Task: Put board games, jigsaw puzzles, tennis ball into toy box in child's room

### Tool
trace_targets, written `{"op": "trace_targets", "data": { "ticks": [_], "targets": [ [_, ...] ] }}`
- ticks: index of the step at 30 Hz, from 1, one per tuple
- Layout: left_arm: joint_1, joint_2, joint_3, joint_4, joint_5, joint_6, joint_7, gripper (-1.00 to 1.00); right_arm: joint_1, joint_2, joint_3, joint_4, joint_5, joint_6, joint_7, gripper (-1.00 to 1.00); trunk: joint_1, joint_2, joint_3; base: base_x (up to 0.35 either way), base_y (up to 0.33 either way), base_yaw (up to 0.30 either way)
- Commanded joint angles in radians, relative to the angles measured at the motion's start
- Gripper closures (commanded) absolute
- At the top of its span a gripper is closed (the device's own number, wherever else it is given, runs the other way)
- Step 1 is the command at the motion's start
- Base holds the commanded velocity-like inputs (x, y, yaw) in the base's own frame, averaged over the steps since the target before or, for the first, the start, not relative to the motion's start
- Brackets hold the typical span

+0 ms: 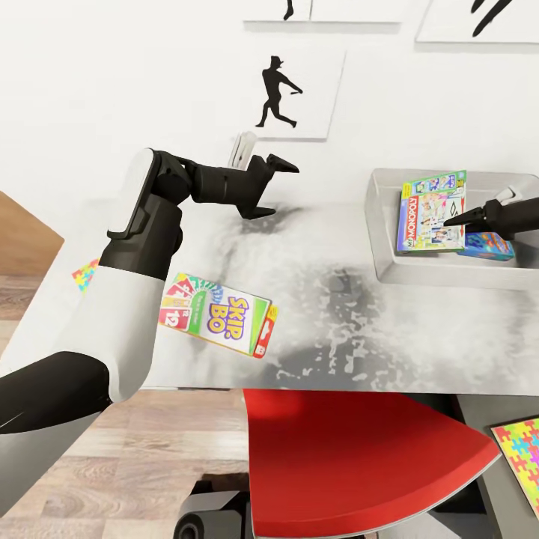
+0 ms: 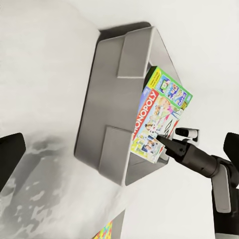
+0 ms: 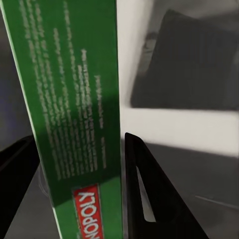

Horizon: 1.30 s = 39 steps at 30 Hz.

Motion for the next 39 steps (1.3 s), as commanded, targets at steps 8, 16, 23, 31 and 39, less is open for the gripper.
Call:
{"op": "trace_targets", "data": {
  "ticks": [8, 16, 23, 31, 39],
  "targets": [
    [-0.003, 0.0, 0.001, -0.017, 0.014, 0.0, 0.01, -1.0, -0.002, -0.003, 0.004, -0.001, -0.003, 0.006, 0.008, 1.0, 0.0, -0.001, -0.002, 0.0, 0.0, 0.0],
    [-0.014, 0.0, 0.001, -0.057, 0.042, 0.0, 0.011, -1.0, -0.003, -0.006, 0.004, -0.005, -0.003, 0.006, 0.008, 1.0, 0.0, -0.001, -0.002, 0.0, 0.0, 0.0],
    [-0.021, 0.0, 0.001, -0.073, 0.054, -0.001, 0.011, -1.0, -0.003, -0.008, 0.004, -0.019, -0.002, -0.008, 0.008, 1.0, 0.0, -0.001, -0.002, 0.0, 0.0, 0.0],
    [-0.023, 0.0, 0.001, -0.077, 0.057, 0.0, 0.011, -1.0, -0.003, -0.009, 0.005, -0.029, 0.001, -0.027, 0.008, 1.0, 0.0, -0.001, -0.006, 0.0, 0.0, 0.0],
    [-0.024, 0.0, 0.001, -0.078, 0.058, -0.001, 0.011, -1.0, -0.003, -0.009, 0.007, -0.05, 0.004, -0.038, 0.008, 1.0, 0.0, -0.001, -0.01, 0.0, 0.0, 0.0]
  ]
}}
